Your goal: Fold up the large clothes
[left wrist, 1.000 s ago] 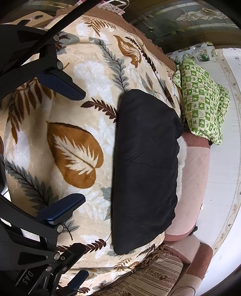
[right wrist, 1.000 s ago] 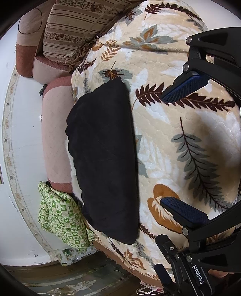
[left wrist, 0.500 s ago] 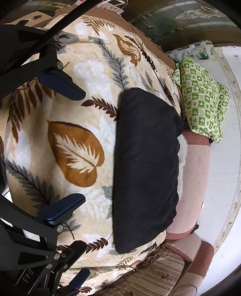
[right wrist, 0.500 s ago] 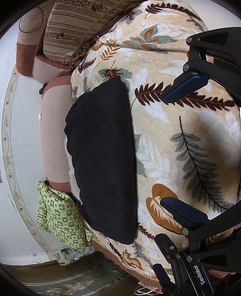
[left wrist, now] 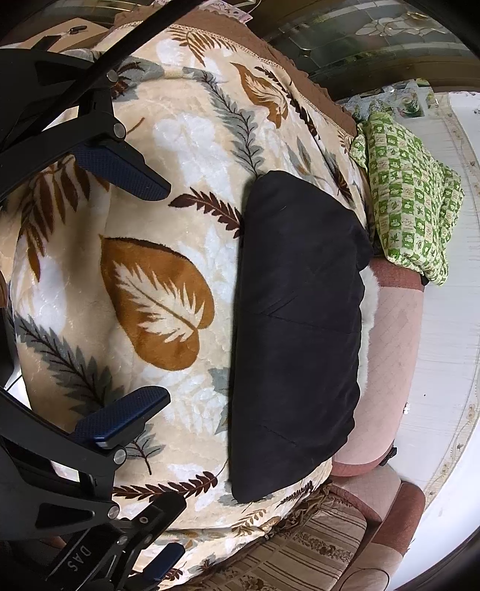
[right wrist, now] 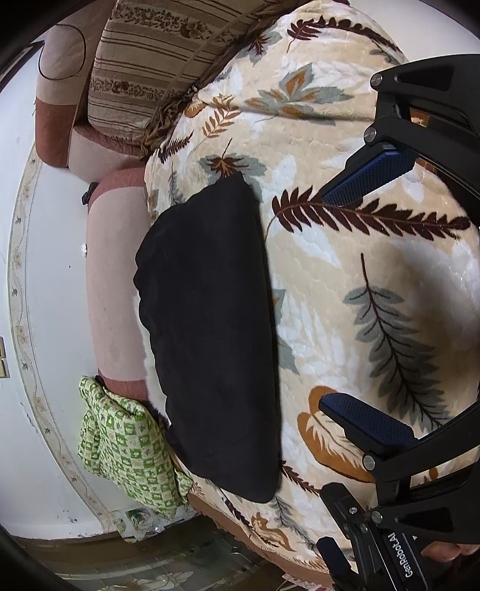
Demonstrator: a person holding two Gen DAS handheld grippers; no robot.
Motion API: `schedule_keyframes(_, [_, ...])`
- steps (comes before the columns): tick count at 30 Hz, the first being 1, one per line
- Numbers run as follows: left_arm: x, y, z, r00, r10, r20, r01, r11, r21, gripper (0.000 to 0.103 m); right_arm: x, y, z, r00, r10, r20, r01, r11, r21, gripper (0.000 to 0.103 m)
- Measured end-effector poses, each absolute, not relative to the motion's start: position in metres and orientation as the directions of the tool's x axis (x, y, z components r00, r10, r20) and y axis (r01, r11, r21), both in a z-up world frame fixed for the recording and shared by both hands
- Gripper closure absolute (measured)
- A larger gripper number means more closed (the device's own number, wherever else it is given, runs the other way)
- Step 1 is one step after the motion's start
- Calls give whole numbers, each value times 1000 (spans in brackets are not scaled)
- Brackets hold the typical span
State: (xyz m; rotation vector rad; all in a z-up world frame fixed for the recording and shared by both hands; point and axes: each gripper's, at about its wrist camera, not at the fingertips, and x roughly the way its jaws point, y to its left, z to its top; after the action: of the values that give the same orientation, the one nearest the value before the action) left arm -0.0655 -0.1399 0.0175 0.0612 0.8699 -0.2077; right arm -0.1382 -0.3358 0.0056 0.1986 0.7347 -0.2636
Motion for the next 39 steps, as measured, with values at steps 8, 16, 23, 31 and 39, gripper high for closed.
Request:
schedule_keyframes(8, [-65, -139, 16, 616, -170, -769, 209, 977, -49, 3, -140, -341, 8, 710, -207, -673, 331, 942, 60, 0])
schedule_keyframes(16, [-61, -136, 11, 605, -165, -779, 192, 980, -58, 3, -139, -340, 3, 701, -194, -687, 324, 944, 63, 0])
schedule_keyframes(23, [-56, -130, 6, 596, -158, -787, 169, 983, -70, 3, -137, -336, -1, 696, -184, -694, 314, 947, 64, 1])
schedule_keyframes(31, [-49, -121, 1, 586, -146, -797, 134, 988, -83, 3, -134, -330, -5, 686, -175, -706, 298, 953, 54, 0])
schedule_keyframes(39, [-48, -119, 1, 585, -142, -798, 128, 988, -83, 3, -133, -326, -7, 683, -171, -710, 286, 957, 44, 0])
